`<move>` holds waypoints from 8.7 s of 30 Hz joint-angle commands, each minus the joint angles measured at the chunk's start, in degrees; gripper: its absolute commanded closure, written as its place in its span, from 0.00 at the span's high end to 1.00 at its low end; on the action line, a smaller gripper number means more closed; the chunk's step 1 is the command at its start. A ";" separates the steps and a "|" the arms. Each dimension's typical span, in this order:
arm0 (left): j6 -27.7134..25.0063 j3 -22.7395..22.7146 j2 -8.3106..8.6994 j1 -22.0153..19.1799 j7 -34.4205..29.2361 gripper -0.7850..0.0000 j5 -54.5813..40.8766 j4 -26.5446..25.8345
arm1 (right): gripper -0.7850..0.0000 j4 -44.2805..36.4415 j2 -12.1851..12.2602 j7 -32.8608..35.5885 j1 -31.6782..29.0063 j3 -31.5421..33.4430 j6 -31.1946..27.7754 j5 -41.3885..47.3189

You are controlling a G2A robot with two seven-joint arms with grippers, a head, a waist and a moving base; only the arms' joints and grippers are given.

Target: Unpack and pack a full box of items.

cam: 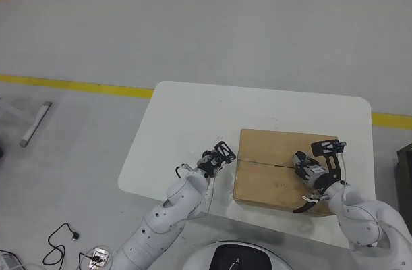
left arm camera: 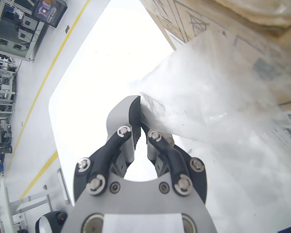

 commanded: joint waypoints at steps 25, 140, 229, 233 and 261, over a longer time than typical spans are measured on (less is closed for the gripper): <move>0.50 -0.39 -0.75 1.43 1.19 0.92 -0.01 -6.62 | 0.00 -0.13 -0.29 -0.30 -0.37 0.23 0.03 0.21; 10.21 -8.40 -2.22 -5.19 -24.01 0.00 -33.28 -10.10 | 0.00 -1.10 -1.18 -0.09 -0.61 0.52 -0.26 -0.64; -6.75 -8.85 -0.24 5.51 -14.31 1.00 -3.22 -9.22 | 0.00 -1.61 -1.44 0.81 -1.91 0.90 -0.81 -2.43; -7.70 -8.27 -0.50 4.79 -12.84 1.00 -7.25 -8.84 | 0.00 -2.05 -1.39 0.91 -1.74 1.60 -0.40 -2.37; -15.04 -3.33 -0.80 5.69 -12.97 1.00 -20.73 -16.22 | 0.00 -6.74 -0.34 8.14 -3.27 3.32 -4.46 -4.57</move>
